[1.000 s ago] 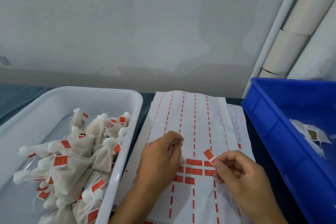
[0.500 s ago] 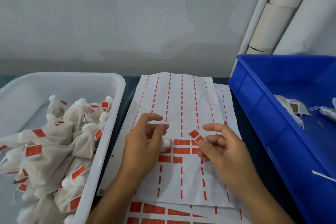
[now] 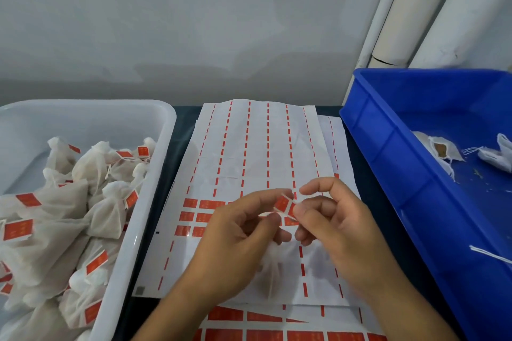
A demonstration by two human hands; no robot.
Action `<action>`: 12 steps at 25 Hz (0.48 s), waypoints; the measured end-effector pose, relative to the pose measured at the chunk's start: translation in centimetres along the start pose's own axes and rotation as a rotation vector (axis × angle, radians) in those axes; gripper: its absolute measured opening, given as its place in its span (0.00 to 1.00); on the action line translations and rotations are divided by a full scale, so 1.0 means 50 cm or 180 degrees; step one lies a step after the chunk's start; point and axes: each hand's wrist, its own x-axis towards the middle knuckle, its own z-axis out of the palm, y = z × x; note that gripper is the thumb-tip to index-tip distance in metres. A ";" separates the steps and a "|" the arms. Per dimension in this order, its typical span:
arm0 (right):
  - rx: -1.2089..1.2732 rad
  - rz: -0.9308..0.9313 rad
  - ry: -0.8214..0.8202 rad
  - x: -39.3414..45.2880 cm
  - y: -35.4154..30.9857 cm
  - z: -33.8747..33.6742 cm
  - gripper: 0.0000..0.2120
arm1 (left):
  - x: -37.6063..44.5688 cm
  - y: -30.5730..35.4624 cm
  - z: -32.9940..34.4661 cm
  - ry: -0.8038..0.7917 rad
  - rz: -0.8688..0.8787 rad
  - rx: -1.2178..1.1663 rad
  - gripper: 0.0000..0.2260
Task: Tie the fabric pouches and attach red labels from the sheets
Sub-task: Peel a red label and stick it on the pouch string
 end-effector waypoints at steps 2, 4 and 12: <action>-0.0108 -0.0004 -0.0078 0.000 0.006 0.003 0.09 | -0.002 0.002 0.004 -0.0206 0.0030 -0.0015 0.18; -0.0363 -0.0063 -0.0048 -0.001 0.014 0.005 0.09 | -0.002 0.003 0.003 -0.0299 0.0069 -0.0056 0.20; -0.0885 -0.0172 0.0098 -0.005 0.018 0.004 0.12 | -0.003 0.002 0.010 -0.0295 0.0015 -0.0367 0.19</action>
